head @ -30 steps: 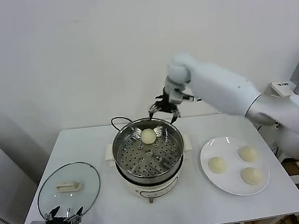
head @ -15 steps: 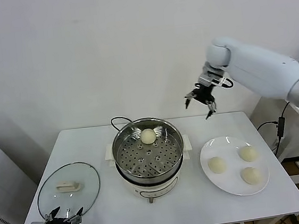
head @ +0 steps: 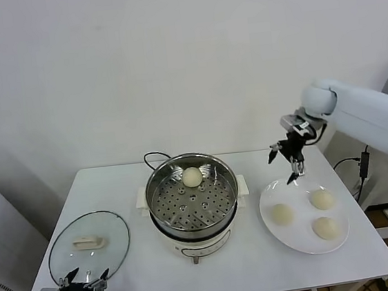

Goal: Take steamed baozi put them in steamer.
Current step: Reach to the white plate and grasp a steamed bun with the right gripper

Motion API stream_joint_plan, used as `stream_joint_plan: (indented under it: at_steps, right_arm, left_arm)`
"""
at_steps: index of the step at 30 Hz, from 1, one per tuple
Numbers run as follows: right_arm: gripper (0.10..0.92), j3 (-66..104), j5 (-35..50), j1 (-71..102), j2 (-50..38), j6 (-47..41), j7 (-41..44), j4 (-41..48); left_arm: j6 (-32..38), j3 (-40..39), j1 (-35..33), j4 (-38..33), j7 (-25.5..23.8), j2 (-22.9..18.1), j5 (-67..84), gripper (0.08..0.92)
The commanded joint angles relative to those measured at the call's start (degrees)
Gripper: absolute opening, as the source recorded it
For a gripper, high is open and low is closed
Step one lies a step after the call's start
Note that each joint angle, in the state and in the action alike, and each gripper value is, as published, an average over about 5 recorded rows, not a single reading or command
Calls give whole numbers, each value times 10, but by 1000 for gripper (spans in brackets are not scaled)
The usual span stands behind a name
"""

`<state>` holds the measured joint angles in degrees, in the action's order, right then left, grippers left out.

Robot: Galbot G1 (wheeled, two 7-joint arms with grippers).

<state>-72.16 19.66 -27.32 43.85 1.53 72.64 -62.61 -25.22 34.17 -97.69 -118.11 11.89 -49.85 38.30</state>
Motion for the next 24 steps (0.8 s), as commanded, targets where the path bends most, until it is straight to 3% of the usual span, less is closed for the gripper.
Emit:
stream_joint_plan:
  at_steps: [1,24]
  right_arm:
    - [823,31,-4,87,-41,-51,-42,-27]
    - [823,150,-124,223,-1,-41,-80,19]
  left_arm:
    - [0,1,-1,-1,0,0,0,823]
    - [1,-1,-5,0,0,-1,-2,823]
